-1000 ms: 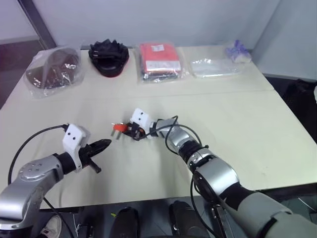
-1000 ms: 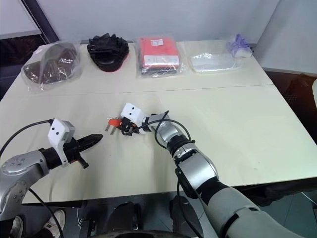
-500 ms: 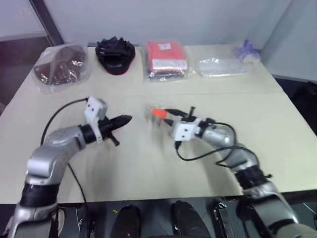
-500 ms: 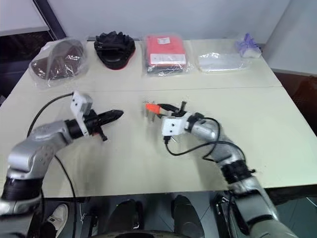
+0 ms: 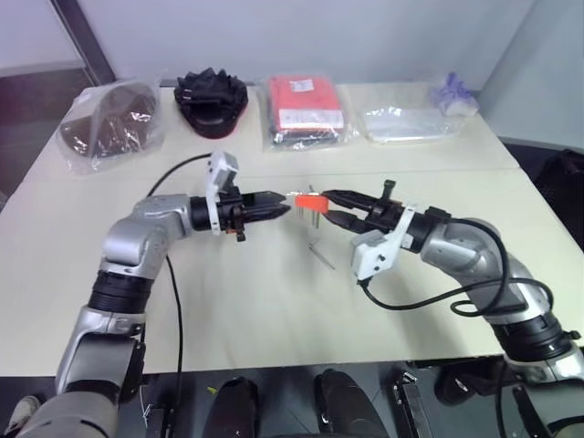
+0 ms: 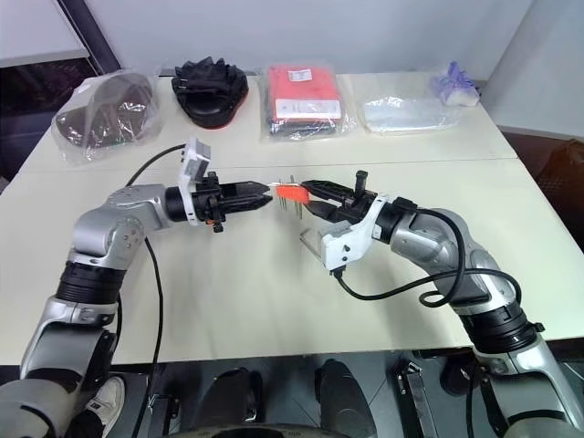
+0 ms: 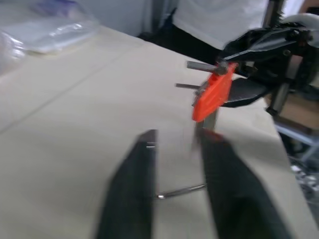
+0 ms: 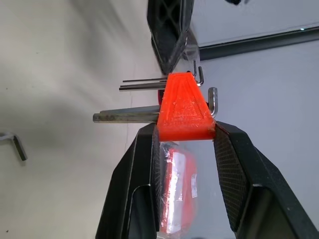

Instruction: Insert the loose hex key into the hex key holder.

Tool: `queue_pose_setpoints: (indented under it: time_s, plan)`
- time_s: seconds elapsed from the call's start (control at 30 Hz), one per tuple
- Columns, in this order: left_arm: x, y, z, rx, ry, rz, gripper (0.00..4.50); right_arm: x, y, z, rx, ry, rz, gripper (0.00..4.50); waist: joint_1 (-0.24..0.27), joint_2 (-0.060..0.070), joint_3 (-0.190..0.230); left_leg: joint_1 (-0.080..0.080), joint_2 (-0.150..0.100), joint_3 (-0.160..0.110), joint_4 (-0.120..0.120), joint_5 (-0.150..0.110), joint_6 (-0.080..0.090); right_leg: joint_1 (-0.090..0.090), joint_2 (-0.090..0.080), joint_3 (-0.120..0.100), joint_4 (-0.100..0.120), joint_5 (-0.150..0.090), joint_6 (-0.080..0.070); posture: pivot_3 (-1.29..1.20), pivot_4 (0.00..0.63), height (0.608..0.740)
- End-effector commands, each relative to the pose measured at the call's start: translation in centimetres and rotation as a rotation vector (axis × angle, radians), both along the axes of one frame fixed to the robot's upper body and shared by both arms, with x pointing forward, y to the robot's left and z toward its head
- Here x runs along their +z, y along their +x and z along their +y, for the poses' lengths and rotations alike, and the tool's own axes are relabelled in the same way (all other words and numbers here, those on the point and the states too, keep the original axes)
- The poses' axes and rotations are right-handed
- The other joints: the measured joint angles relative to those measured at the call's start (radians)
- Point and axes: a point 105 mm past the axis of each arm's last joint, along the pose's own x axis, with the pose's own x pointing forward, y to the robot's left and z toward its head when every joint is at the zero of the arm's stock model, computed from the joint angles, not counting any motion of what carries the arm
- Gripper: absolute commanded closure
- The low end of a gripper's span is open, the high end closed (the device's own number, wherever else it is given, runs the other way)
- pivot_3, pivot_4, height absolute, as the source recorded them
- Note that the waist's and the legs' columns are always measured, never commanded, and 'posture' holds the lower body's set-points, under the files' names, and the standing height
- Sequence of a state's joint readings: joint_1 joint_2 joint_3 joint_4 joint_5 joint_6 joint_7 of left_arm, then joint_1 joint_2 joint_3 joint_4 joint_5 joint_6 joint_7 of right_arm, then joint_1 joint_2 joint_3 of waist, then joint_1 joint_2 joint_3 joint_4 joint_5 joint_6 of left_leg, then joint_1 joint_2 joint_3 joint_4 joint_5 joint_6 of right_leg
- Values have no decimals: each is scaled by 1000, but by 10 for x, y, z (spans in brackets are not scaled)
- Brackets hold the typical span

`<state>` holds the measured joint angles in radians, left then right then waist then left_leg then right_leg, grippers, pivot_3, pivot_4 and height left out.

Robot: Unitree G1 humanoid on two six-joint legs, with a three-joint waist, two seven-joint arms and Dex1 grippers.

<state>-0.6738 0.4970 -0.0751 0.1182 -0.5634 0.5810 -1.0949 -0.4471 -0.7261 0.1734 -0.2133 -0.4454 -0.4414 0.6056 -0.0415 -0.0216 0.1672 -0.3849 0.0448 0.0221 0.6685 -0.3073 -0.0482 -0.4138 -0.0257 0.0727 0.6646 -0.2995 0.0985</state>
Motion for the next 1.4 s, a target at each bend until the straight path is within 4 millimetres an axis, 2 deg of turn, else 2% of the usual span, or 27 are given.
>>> queue_pose_setpoints:
  time_s: [0.03, 0.1, 0.3, 0.7, 0.8, 1.0, 1.03, 1.4]
  plan:
    - [11, -3, -7, -55, -2, -53, 1003, 8, -5, 0, 26, 7, -25, 3525, 0, 0, 0, 0, 0, 0, 0, 0, 0, 0, 0, 0, 0, 0, 0, 0, 150, 740]
    - [12, -4, -9, -74, 4, -66, 47, 7, -4, -1, 23, 5, -27, 3525, 0, 0, 0, 0, 0, 0, 0, 0, 0, 0, 0, 0, 0, 0, 0, 0, 150, 740]
    - [21, -2, -12, -95, -21, -71, 47, 10, -5, 2, 53, -15, -37, 3525, 0, 0, 0, 0, 0, 0, 0, 0, 0, 0, 0, 0, 0, 0, 0, 0, 150, 740]
    - [26, -9, -27, -151, -74, -48, 47, 20, -15, 11, 108, -15, -67, 3525, 0, 0, 0, 0, 0, 0, 1, 0, 0, 0, 0, 0, 0, 0, 0, 0, 150, 740]
    - [27, -10, -30, -159, -82, -45, 881, 21, -16, 12, 116, -18, -69, 3525, 0, 0, 0, 0, 0, 0, 1, 0, 0, 0, 0, 0, 1, 0, 0, 0, 150, 740]
    - [32, -14, -36, -183, -118, -31, 3953, 25, -19, 16, 140, -20, -86, 3525, 0, 0, 0, 0, 0, 0, 1, 0, 0, 0, 0, 0, 1, 0, 0, 0, 150, 740]
    - [32, -15, -37, -185, -121, -30, 4236, 25, -19, 16, 141, -23, -86, 3525, 0, 0, 0, 0, 0, 0, 1, 0, 0, 0, 0, 0, 1, 0, 0, 0, 150, 740]
    - [32, -16, -40, -175, -125, -37, 4218, 21, -19, 14, 144, -40, -61, 3525, 0, 0, 0, 0, 0, 0, 2, 0, 0, 1, 0, 0, 1, 0, 0, 0, 150, 740]
